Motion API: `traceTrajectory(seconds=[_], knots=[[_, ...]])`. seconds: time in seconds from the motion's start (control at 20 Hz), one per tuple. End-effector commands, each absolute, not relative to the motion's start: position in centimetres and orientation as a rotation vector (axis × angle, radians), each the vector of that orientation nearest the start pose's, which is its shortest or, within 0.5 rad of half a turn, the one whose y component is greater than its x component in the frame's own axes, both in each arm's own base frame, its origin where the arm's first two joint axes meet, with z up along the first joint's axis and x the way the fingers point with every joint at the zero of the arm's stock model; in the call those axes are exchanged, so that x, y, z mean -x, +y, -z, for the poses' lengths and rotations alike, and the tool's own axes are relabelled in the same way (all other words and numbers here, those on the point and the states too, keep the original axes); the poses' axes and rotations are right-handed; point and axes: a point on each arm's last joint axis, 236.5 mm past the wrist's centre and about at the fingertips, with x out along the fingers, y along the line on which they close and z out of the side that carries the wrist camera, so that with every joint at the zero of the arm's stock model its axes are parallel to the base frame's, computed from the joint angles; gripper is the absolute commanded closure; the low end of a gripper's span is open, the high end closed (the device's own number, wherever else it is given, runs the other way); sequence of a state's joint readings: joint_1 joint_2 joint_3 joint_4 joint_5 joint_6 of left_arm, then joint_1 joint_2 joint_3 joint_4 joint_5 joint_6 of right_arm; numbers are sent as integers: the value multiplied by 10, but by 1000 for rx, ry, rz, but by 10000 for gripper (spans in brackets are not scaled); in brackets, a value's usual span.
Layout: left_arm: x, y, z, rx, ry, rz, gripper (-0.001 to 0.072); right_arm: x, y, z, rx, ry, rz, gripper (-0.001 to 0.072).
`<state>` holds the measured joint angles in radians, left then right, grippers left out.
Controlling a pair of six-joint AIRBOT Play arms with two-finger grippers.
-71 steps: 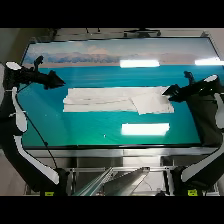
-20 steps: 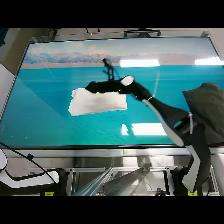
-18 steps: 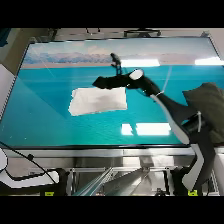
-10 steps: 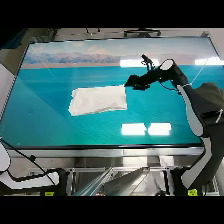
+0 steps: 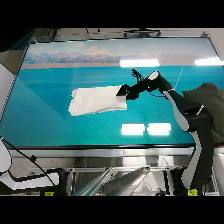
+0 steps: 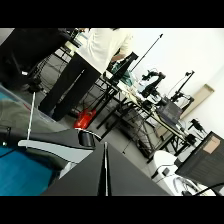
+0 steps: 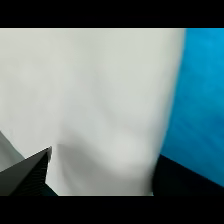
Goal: Fold the shirts.
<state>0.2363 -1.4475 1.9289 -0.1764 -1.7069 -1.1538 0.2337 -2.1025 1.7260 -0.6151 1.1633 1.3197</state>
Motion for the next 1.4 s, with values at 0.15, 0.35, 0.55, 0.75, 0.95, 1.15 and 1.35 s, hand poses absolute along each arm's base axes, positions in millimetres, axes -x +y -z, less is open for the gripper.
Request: traceTrajectory(seconds=[0.15, 0.35, 0.55, 0.75, 0.95, 1.15, 1.35], knots=[[-324, -159, -416, 578, 437, 1515, 681, -487, 345, 26, -843, 1238, -944, 693], [-323, -160, -415, 575, 440, 1519, 681, -534, 321, -62, -863, 1008, -919, 694], [-321, -160, -414, 571, 445, 1524, 680, -586, 224, -162, -1009, 772, -720, 695], [-321, -160, -414, 571, 445, 1524, 681, -581, 69, -206, -1022, 712, -370, 695], [-322, -160, -414, 571, 445, 1523, 681, -504, -92, -222, -905, 724, 39, 695], [-331, -164, -403, 580, 479, 1517, 680, -402, -188, -217, -840, 818, 353, 696], [-335, -183, -387, 603, 556, 1553, 680, -292, -228, -160, -804, 1034, 699, 696]])
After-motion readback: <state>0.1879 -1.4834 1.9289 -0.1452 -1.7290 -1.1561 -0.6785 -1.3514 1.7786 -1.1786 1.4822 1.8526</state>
